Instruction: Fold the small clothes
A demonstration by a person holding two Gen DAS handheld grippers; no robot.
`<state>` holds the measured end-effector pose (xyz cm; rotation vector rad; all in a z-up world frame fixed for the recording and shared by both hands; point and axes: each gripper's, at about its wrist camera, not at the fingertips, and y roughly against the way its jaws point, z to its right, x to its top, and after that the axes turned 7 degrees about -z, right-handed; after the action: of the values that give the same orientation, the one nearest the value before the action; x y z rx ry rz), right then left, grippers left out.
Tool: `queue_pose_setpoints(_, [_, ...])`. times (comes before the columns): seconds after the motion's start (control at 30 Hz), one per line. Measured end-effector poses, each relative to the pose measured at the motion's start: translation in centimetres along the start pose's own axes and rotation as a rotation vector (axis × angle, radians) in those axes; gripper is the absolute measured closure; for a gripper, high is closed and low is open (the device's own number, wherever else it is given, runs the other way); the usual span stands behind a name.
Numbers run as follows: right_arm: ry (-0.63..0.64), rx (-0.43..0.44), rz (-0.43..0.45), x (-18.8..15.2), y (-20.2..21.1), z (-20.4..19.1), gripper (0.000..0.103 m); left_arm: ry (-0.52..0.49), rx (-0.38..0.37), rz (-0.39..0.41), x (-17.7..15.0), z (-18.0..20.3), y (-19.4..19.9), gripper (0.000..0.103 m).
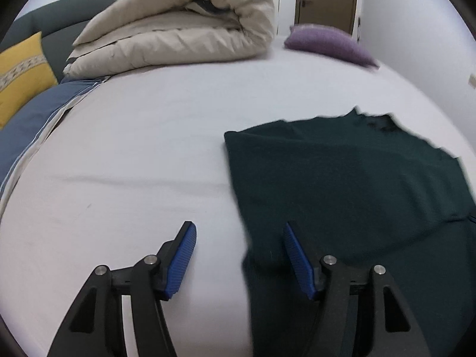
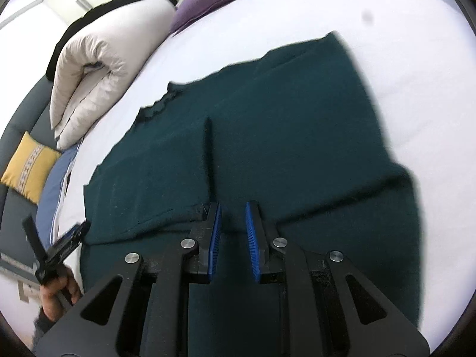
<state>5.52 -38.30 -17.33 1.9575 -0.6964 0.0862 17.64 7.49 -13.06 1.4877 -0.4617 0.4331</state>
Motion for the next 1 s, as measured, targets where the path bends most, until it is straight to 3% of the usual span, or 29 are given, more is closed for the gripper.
queue_pose_setpoints(0.1, [0.041, -0.006, 0.065, -2.0, 4.3, -0.3, 0.063, 0.043, -0.09, -0.017, -3.1, -1.3, 3.4, 0.033])
queue_pose_setpoints(0.17, [0.064, 0.013, 0.117, -4.7, 7.8, 0.1, 0.03, 0.066, -0.169, -0.052, -6.1, -2.0, 5.2, 0.029])
queue_pose_setpoints(0.27, [0.079, 0.025, 0.151, -8.6, 11.6, 1.6, 0.028, 0.074, -0.247, -0.121, -10.2, -2.6, 6.9, 0.029])
queue_pose_setpoints(0.37, [0.044, 0.081, 0.09, -13.4, 14.5, 4.7, 0.028, 0.113, -0.333, -0.198, -14.5, -3.4, 8.1, 0.029])
queue_pose_setpoints(0.5, [0.039, 0.076, 0.046, -18.9, 16.9, 8.3, 0.028, 0.154, -0.397, -0.245, -18.7, -3.7, 10.1, 0.029])
queue_pose_setpoints(0.7, [-0.071, 0.118, -0.009, -24.1, 17.9, 13.4, 0.032, 0.168, -0.434, -0.294, -21.5, -3.6, 10.8, 0.031])
queue_pose_setpoints(0.9, [-0.056, 0.119, -0.067, -26.3, 18.4, 14.7, 0.036, 0.142, -0.436, -0.295, -22.1, -3.2, 10.1, 0.032])
queue_pose_setpoints(1.0, [-0.048, 0.112, -0.098, -26.7, 18.2, 14.9, 0.038, 0.115, -0.408, -0.296, -22.2, -2.9, 10.2, 0.039])
